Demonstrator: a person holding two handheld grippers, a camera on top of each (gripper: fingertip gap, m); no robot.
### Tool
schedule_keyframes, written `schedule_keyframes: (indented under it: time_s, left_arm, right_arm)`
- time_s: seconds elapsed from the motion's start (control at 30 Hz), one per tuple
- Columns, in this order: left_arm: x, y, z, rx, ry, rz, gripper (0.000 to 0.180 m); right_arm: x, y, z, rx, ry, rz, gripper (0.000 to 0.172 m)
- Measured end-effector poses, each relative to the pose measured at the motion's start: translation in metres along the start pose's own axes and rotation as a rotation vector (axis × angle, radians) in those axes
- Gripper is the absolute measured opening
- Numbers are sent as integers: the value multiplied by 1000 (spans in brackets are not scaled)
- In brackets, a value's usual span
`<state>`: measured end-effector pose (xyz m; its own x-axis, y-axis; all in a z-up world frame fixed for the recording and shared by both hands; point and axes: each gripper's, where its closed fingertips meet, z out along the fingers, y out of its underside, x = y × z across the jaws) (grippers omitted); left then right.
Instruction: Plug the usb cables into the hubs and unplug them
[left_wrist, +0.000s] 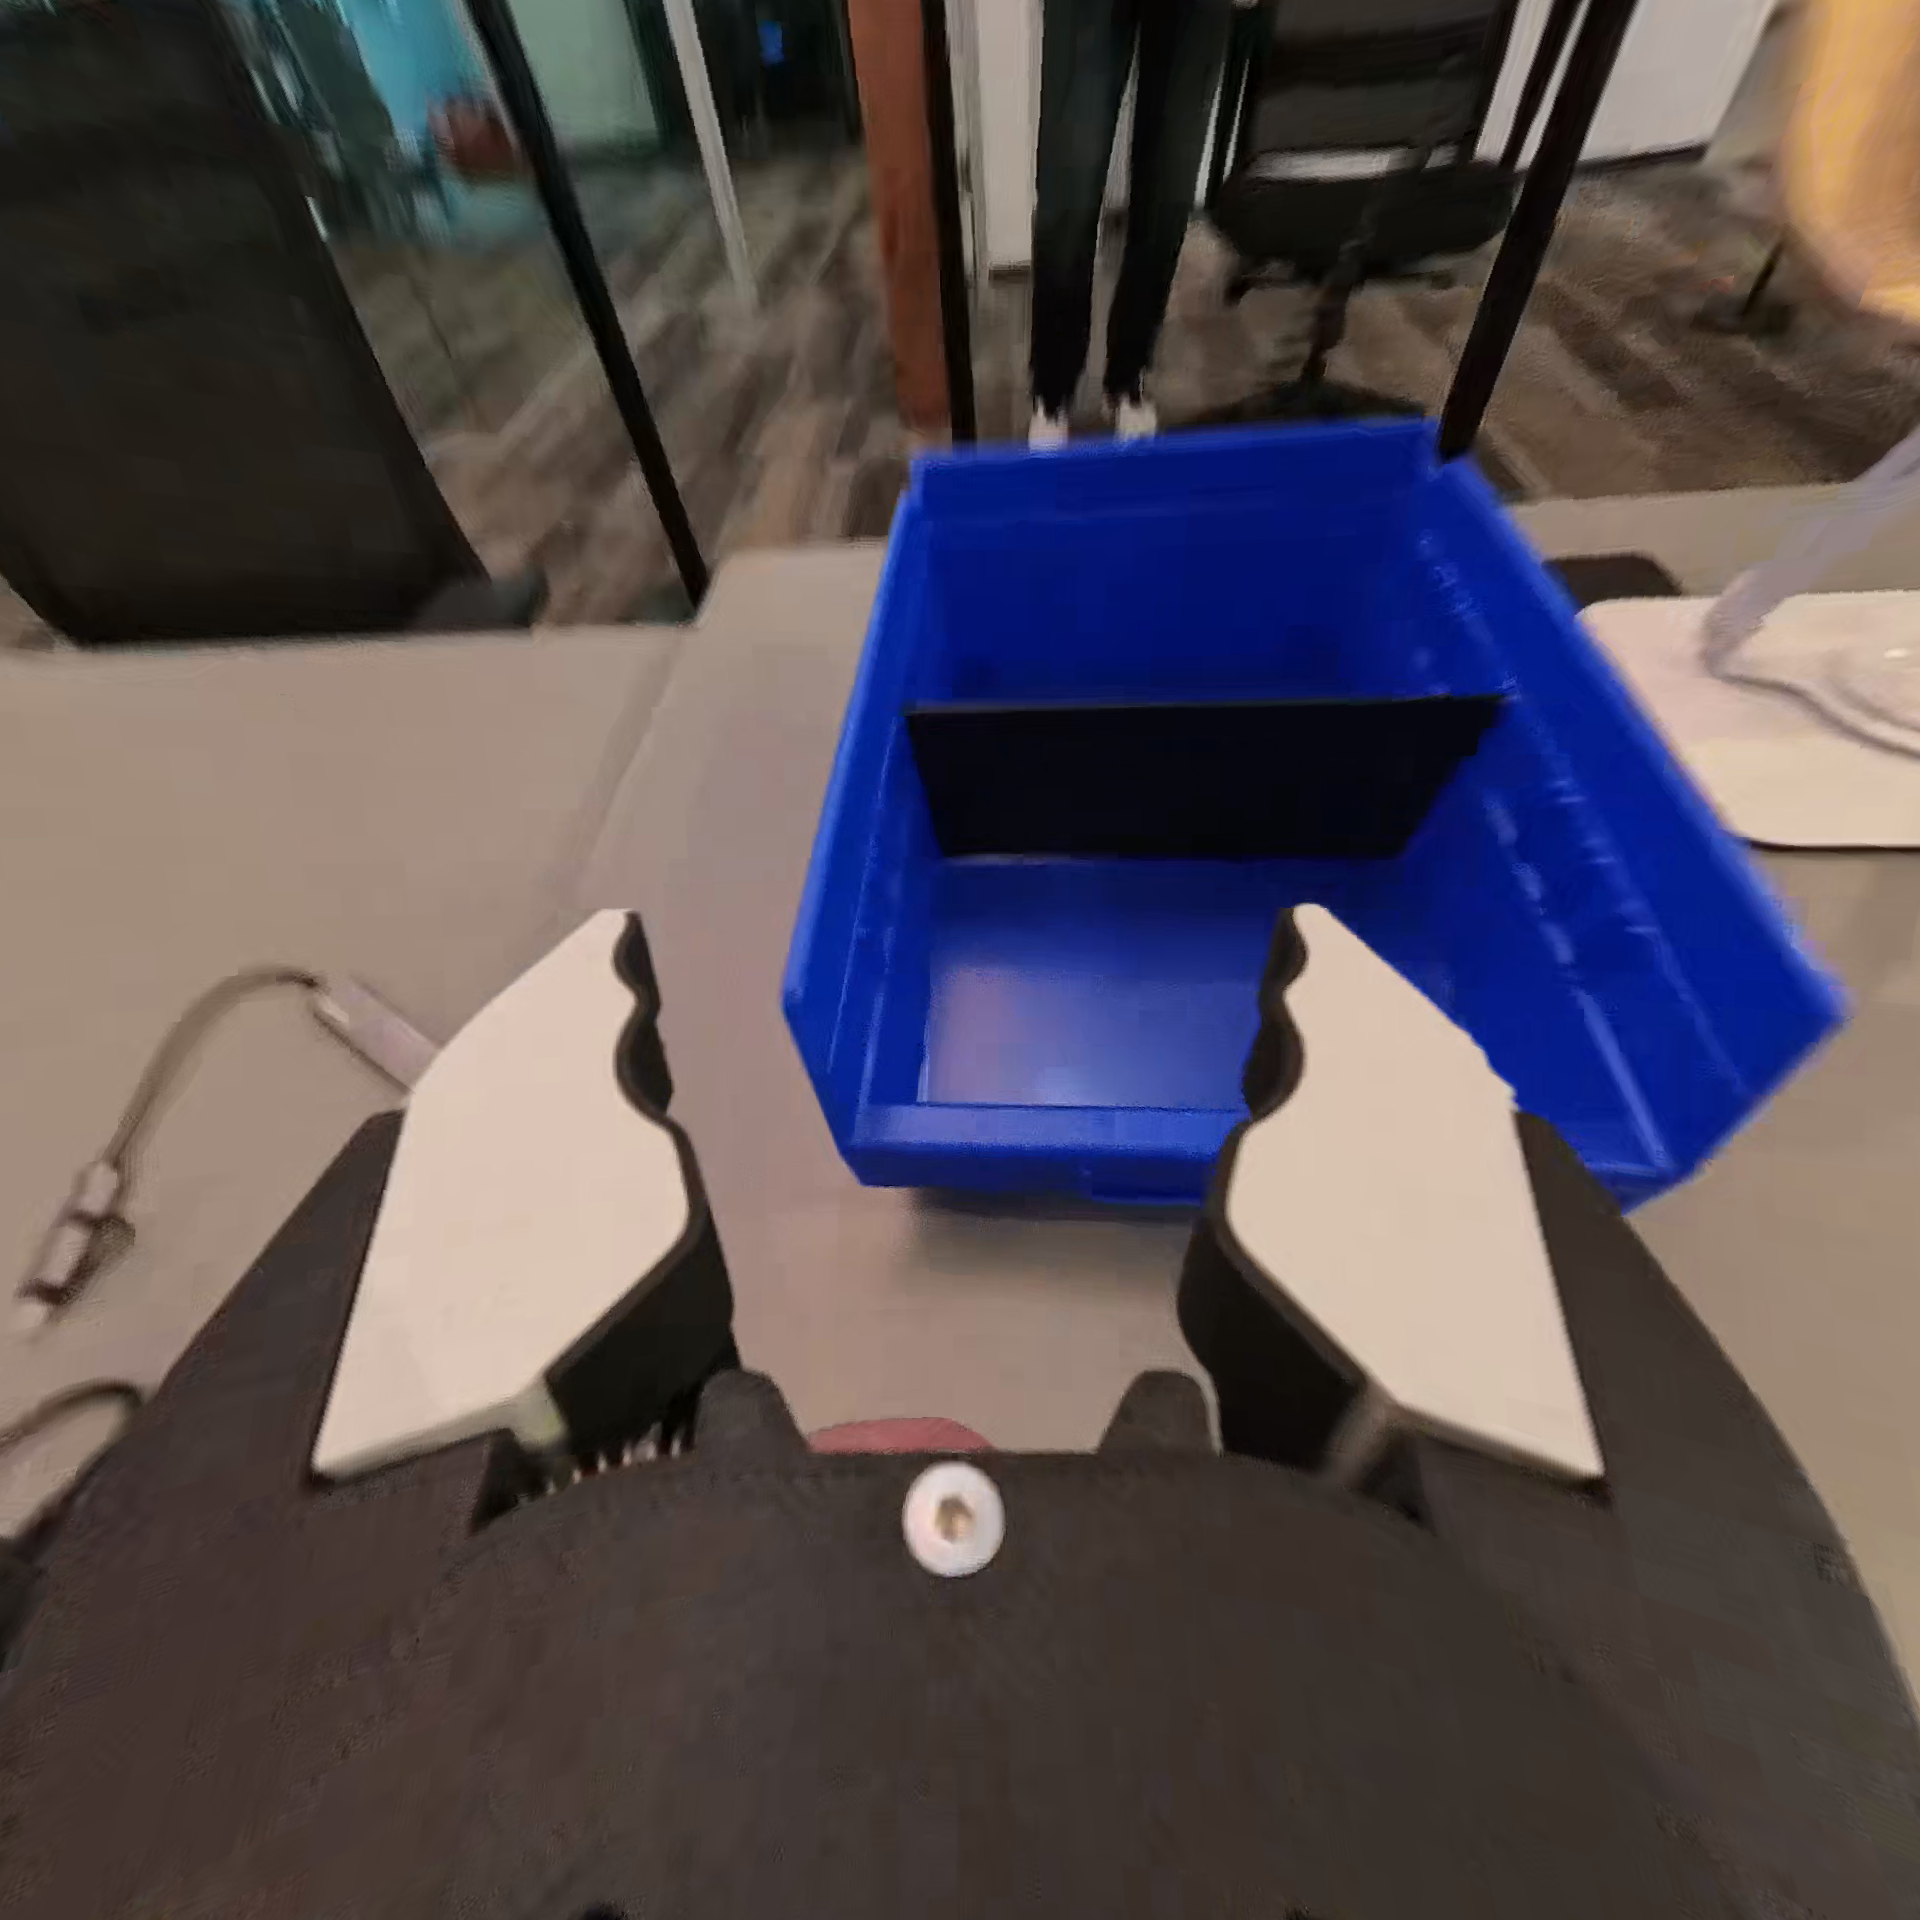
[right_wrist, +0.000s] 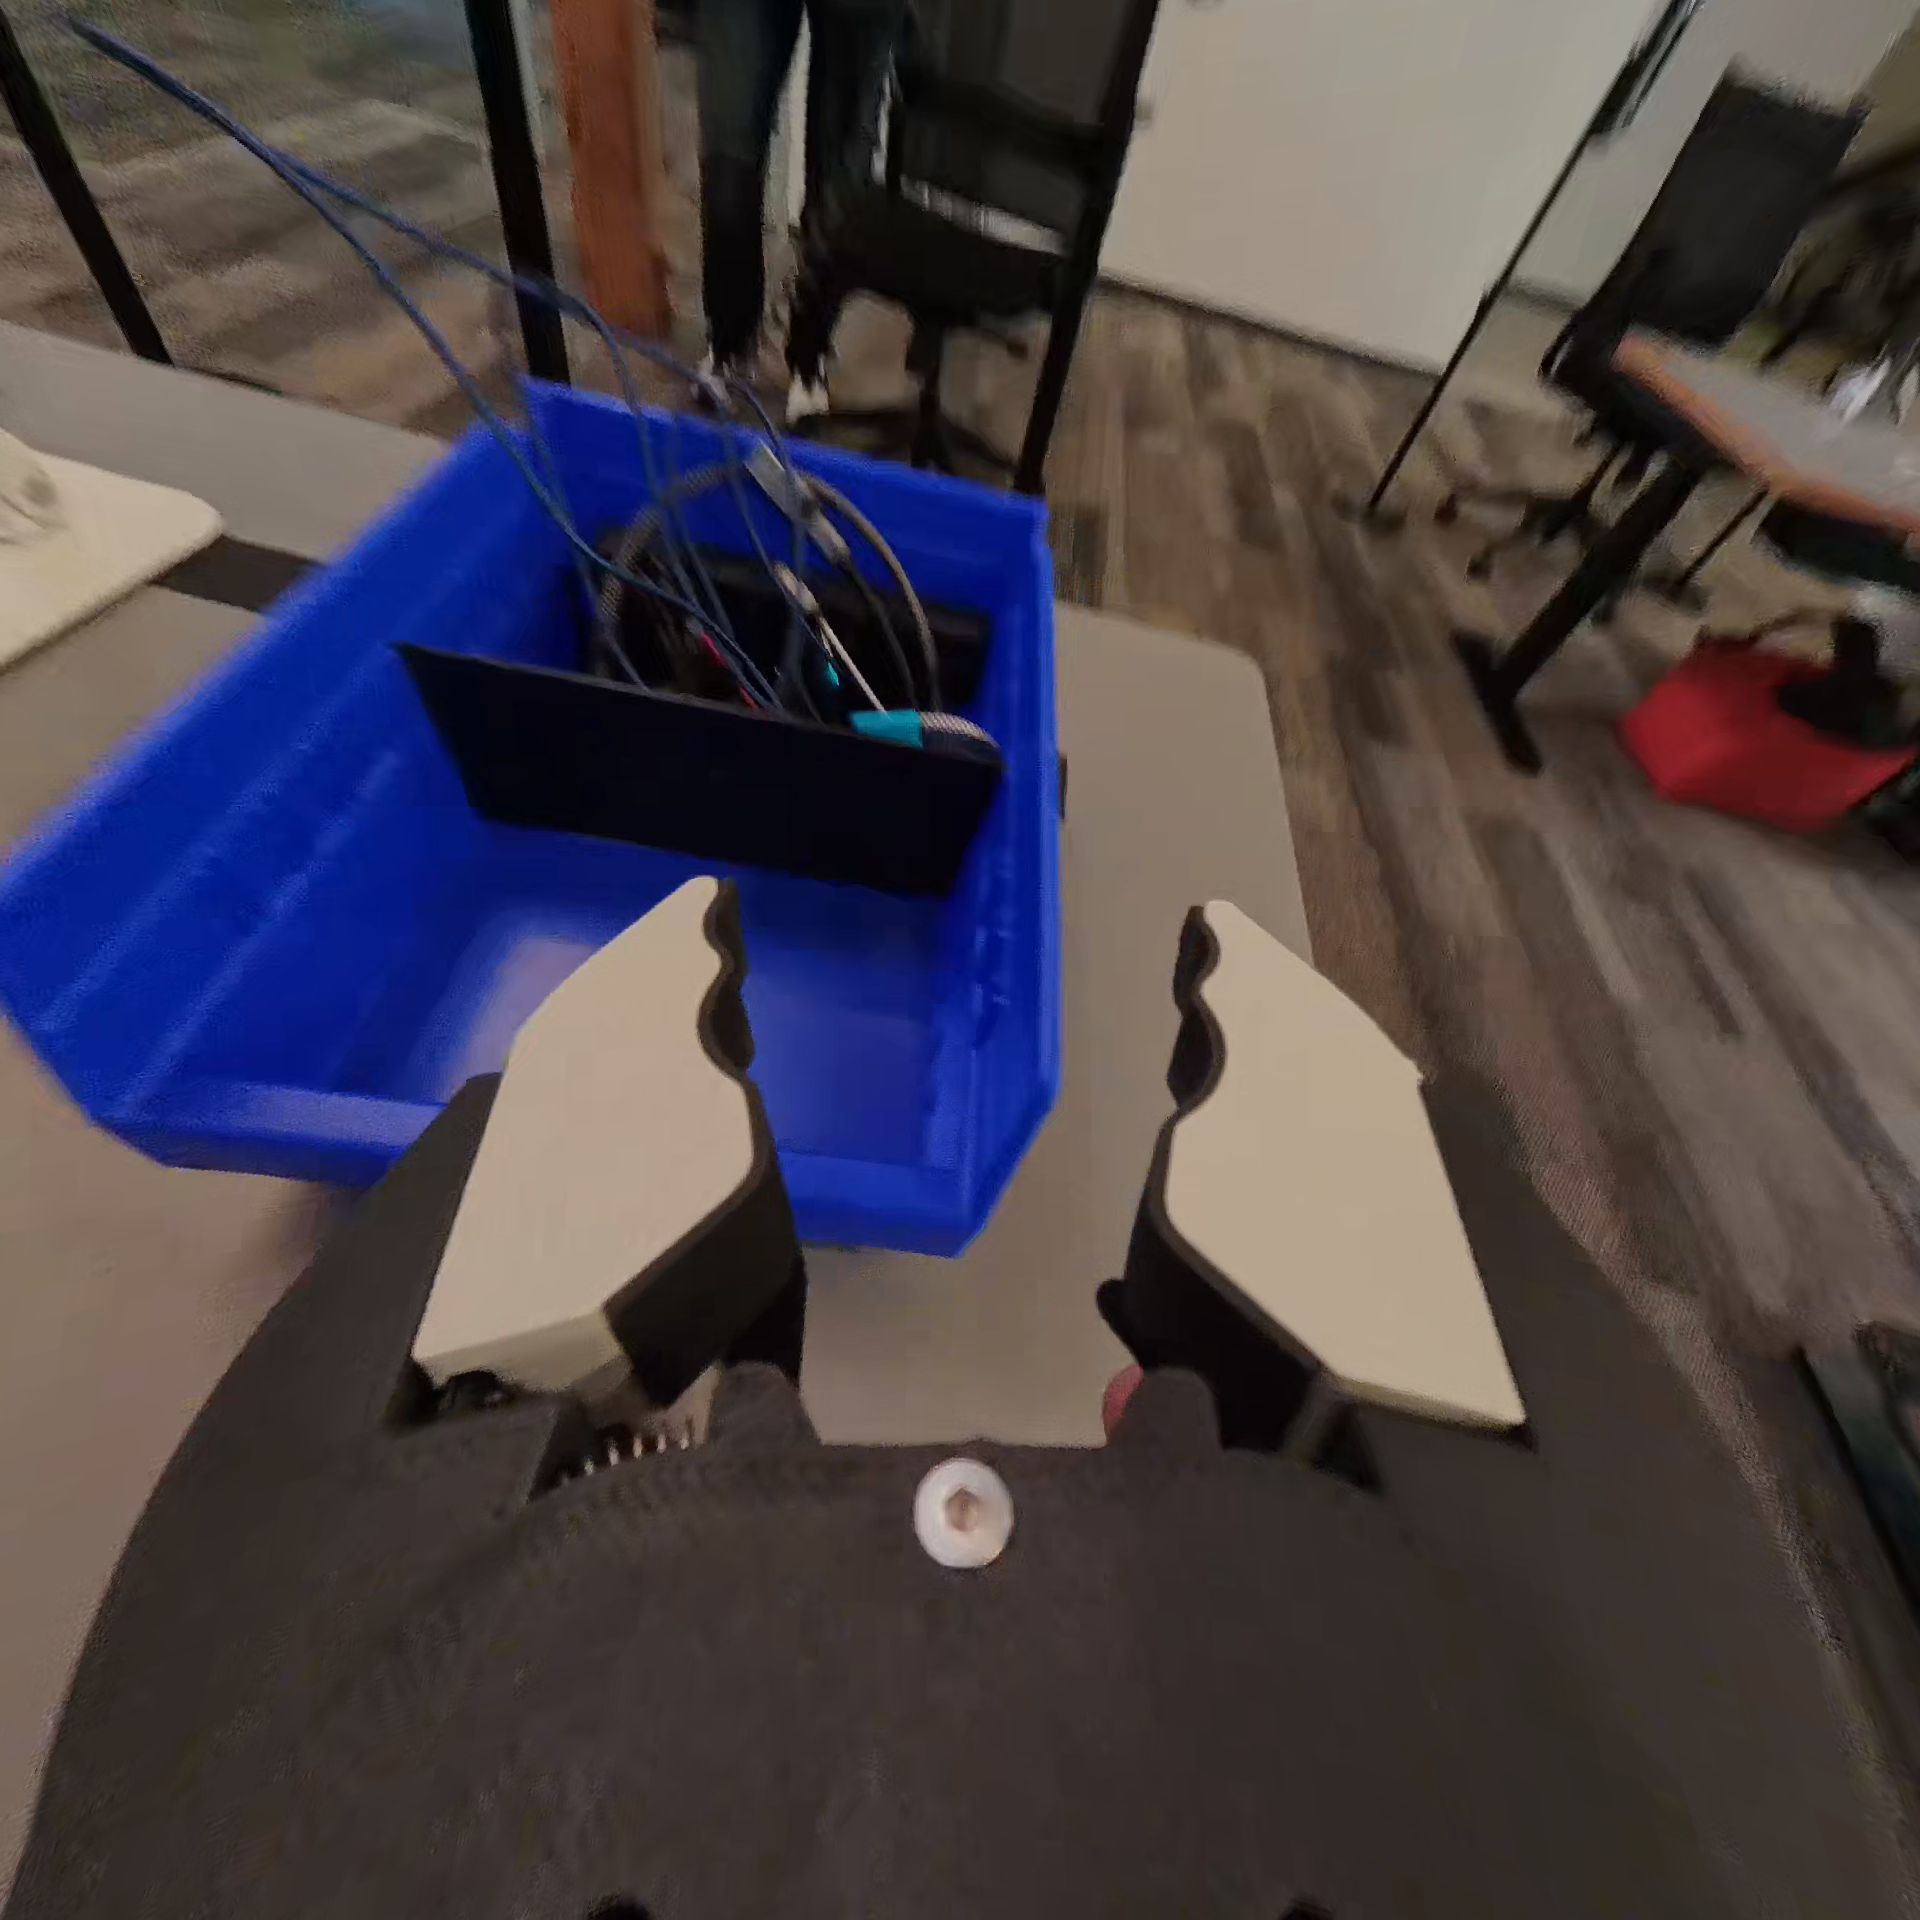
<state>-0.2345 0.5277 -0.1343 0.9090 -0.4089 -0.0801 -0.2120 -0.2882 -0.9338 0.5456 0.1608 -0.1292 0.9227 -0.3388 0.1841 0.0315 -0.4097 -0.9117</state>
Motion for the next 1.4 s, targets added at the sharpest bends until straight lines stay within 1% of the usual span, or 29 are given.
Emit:
schedule_keyframes:
  time_s: [0.03,0.07,0.1,0.17,0.2,0.23,0.3,0.33,0.37,0.4,0.43,0.53,0.63,0.77,0.83,0.93,1.0,1.13,1.17,1.27,1.4]
  left_arm:
    - [-8,13,13,-64,2,-48,113]
    - [-16,24,24,-114,-5,-81,115]
    - [-21,34,33,-143,-1,-100,106]
    - [-19,49,48,-193,45,-142,85]
    - [-14,57,54,-221,75,-154,70]
    - [-10,64,60,-254,93,-162,60]
    - [-9,69,67,-269,82,-178,50]
    - [-9,69,68,-273,86,-204,33]
    - [-9,69,69,-283,104,-219,13]
    - [-10,68,69,-276,116,-224,4]
    - [-9,68,70,-263,124,-229,4]
    - [-8,70,66,-259,149,-196,4]
    - [-9,75,51,-262,164,-167,4]
    - [-12,90,14,-277,228,-133,4]
    - [-13,98,-9,-277,283,-145,4]
    - [-14,112,-45,-314,374,-87,4]
    - [-10,120,-68,-316,449,8,4]
    - [7,134,-109,-322,633,76,5]
    - [14,137,-117,-338,679,79,4]
    - [40,144,-143,-377,802,179,5]
    - [79,150,-167,-384,949,271,4]
  right_arm:
    - [9,11,8,-60,5,27,74]
    - [16,22,16,-122,12,50,65]
    - [22,30,23,-154,18,63,63]
    - [25,39,37,-171,-3,91,63]
    - [22,45,44,-200,-31,107,62]
    - [18,51,50,-234,-62,113,57]
    - [8,63,61,-294,-121,122,55]
    - [4,67,65,-324,-149,133,50]
    - [0,68,67,-339,-179,143,38]
    - [-1,68,68,-345,-192,142,13]
    - [0,69,68,-358,-191,129,6]
    - [1,70,67,-363,-204,151,6]
    - [-1,73,57,-363,-206,143,6]
    - [-10,80,38,-364,-247,111,6]
    - [-16,84,27,-367,-285,94,6]
    - [-30,87,11,-359,-360,51,6]
    - [-45,88,3,-349,-423,-5,6]
    - [-86,84,-6,-332,-582,-101,6]
    - [-98,82,-6,-332,-625,-117,6]
    - [-135,74,-3,-327,-735,-182,6]
    - [-187,59,10,-316,-860,-262,6]
